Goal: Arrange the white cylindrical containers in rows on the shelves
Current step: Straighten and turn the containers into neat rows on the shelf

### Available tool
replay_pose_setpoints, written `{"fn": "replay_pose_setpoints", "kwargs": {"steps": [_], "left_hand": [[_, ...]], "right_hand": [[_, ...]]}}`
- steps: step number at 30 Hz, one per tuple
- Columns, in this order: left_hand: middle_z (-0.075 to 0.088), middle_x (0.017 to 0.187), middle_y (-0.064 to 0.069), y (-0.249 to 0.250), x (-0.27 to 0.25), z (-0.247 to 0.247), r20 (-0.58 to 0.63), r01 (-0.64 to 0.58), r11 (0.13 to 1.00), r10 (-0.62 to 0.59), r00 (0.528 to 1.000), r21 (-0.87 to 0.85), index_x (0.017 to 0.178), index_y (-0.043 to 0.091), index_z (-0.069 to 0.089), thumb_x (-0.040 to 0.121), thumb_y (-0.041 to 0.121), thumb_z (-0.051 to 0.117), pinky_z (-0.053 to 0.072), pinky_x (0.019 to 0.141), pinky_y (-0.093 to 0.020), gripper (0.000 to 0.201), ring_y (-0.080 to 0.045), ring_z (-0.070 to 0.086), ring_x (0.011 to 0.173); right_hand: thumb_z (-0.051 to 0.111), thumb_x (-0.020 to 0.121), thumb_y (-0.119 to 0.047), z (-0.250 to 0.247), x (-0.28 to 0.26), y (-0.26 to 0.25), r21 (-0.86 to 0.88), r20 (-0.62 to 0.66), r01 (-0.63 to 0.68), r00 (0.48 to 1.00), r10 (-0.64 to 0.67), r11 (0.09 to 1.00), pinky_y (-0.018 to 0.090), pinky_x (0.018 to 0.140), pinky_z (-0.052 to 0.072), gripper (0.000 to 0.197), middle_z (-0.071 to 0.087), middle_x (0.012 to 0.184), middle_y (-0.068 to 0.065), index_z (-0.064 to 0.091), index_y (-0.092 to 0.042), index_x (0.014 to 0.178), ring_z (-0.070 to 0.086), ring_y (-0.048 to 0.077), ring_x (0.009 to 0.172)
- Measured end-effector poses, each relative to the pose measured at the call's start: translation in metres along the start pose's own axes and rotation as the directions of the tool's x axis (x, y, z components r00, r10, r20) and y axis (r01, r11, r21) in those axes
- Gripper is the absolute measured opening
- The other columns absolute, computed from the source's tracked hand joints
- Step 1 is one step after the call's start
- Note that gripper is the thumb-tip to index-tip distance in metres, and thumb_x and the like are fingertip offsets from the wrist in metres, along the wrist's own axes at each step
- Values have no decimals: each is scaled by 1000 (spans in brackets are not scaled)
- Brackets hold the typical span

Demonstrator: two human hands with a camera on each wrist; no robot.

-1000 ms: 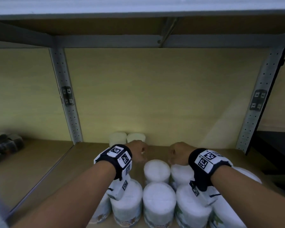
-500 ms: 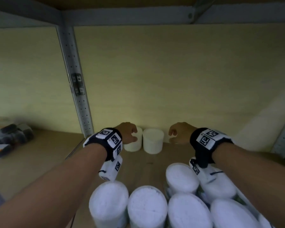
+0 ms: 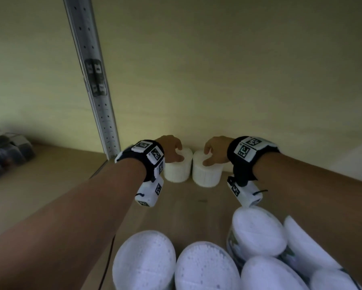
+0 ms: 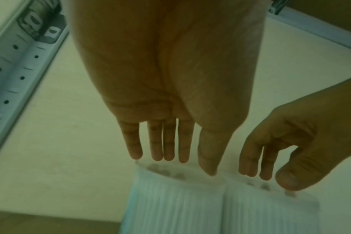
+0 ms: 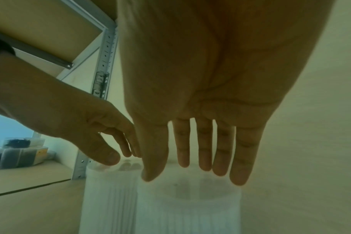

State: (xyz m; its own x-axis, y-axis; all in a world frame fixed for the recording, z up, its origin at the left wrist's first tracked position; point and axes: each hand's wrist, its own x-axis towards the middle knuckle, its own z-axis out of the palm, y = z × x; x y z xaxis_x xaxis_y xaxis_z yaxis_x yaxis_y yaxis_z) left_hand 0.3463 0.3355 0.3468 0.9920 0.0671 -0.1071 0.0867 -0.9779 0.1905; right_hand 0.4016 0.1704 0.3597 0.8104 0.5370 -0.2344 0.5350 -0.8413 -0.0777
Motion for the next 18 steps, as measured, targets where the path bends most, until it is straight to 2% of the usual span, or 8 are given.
{"fn": "replay_pose_setpoints", "kwargs": {"steps": [4,10,18], "left_hand": [[38,144,-7,-8,5,7,17,-13,1000,14,1000,-20,136,15,48,93,36,56,34,105,-29,49,-24,41,132],[39,143,-7,-11,5,10,9,-26,999,27,1000,-37,136,16,48,93,37,56,35,105,-31,49,-25,42,130],[40,141,-7,-12,6,13,-7,-26,998,26,1000,-61,133,17,50,92,35,58,35,104,-32,46,-25,42,129]], "right_hand": [[62,89,-38,3,7,-4,-58,23,-5,1000,6,998,36,99,45,57,53,137,18,54,1,130,53,32,124],[63,90,-35,1,9,-6,-84,18,0,1000,2,996,31,98,43,54,50,138,14,51,-2,131,51,28,124],[70,85,-25,1,5,0,-117,31,68,997,-65,991,34,96,44,50,49,135,11,52,-7,128,52,27,112]]}}
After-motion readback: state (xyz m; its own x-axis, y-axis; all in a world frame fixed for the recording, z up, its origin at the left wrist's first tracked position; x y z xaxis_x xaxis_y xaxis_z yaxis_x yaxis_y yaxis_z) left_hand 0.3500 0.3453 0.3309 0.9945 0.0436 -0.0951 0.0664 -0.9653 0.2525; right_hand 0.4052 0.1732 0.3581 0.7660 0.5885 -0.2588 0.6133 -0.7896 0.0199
